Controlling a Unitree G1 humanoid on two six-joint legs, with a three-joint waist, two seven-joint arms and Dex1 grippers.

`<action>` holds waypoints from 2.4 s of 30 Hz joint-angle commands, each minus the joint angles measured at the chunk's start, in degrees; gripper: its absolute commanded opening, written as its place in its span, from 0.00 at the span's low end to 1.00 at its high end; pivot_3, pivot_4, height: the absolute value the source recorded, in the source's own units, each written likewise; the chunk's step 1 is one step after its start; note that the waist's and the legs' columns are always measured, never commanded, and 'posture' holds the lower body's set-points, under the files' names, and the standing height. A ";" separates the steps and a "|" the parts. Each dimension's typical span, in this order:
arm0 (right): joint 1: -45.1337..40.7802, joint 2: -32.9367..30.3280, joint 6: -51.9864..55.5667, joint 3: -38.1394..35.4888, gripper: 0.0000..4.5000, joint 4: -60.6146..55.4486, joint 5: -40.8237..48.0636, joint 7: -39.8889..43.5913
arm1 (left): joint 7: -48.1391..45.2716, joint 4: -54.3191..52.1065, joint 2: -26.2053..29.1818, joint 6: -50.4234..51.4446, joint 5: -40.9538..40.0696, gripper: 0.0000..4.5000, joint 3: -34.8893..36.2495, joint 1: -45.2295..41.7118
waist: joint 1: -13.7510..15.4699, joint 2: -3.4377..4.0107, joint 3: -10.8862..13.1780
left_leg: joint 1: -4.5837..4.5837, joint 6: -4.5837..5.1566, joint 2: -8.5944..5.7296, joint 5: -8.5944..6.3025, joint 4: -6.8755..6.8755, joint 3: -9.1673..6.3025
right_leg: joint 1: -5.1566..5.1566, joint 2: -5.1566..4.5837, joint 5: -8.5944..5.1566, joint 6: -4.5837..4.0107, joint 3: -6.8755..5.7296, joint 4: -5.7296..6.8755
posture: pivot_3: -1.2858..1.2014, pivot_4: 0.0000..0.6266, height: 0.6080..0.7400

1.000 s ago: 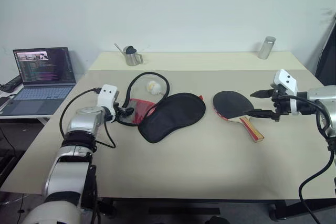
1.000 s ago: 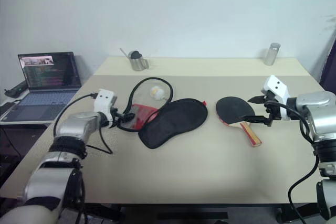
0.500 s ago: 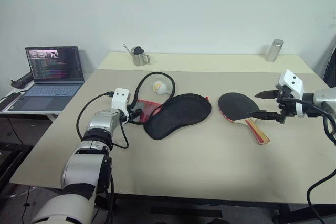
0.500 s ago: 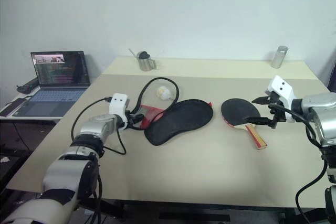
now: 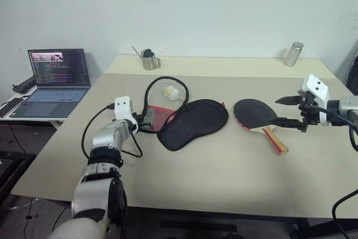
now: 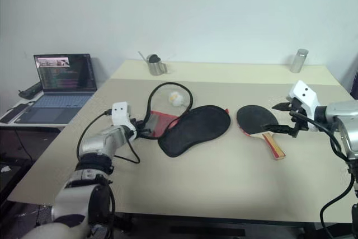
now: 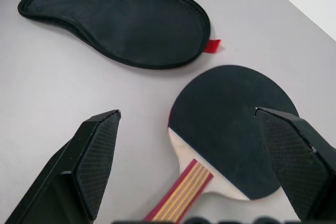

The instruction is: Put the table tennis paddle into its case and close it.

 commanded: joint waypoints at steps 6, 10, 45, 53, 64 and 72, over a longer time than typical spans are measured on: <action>-0.34 -1.48 -0.69 -2.01 1.00 -1.30 0.47 -0.57 | 14.92 -17.50 -4.30 -5.63 2.10 0.00 2.27 5.38 | 0.07 -0.04 0.02 | 0.01 -0.01 0.02 0.00 0.00 0.05 | 0.00 0.00 0.00 0.00 0.03 0.00 | 0.52 0.24 1.00; 0.06 -1.94 -0.74 -2.19 1.00 -1.31 0.49 -0.55 | 18.39 -21.57 -4.34 -6.87 3.68 0.00 1.71 7.40 | 0.05 -0.04 0.02 | 0.02 -0.01 0.04 0.00 -0.02 0.08 | -0.01 0.01 0.00 0.00 0.04 0.00 | 0.52 0.24 1.00; 2.98 -5.59 0.46 -3.94 1.00 -4.75 1.80 -0.56 | 58.04 0.53 -24.43 -27.37 4.28 0.00 7.74 -8.00 | 1.34 -0.71 0.41 | -0.01 -0.01 0.04 -0.01 0.01 0.16 | 0.04 0.01 0.06 0.11 0.03 -0.11 | 0.52 0.24 1.00; 3.04 -5.63 0.30 -3.92 1.00 -5.07 1.99 -0.54 | 58.38 7.92 -26.92 -32.81 1.05 0.00 8.07 -12.44 | 1.36 -0.84 0.49 | -0.01 -0.02 0.03 -0.01 0.01 0.16 | 0.04 0.01 0.08 0.13 0.03 -0.12 | 0.52 0.24 1.00; 3.21 -5.91 0.22 -4.04 1.00 -5.50 1.95 -0.29 | 55.74 9.01 -31.25 -33.52 -0.45 0.00 3.54 -15.73 | 1.36 -0.89 0.52 | -0.03 -0.02 0.03 -0.01 0.01 0.18 | 0.04 0.01 0.09 0.16 0.04 -0.16 | 0.52 0.24 1.00; 4.31 -5.90 0.31 -4.44 1.00 -6.40 2.09 -0.59 | 54.14 6.43 -32.80 -30.92 -0.41 0.00 -0.95 -13.70 | 1.36 -0.89 0.52 | -0.03 -0.02 0.03 0.00 0.01 0.18 | 0.03 0.02 0.10 0.17 0.05 -0.16 | 0.52 0.24 1.00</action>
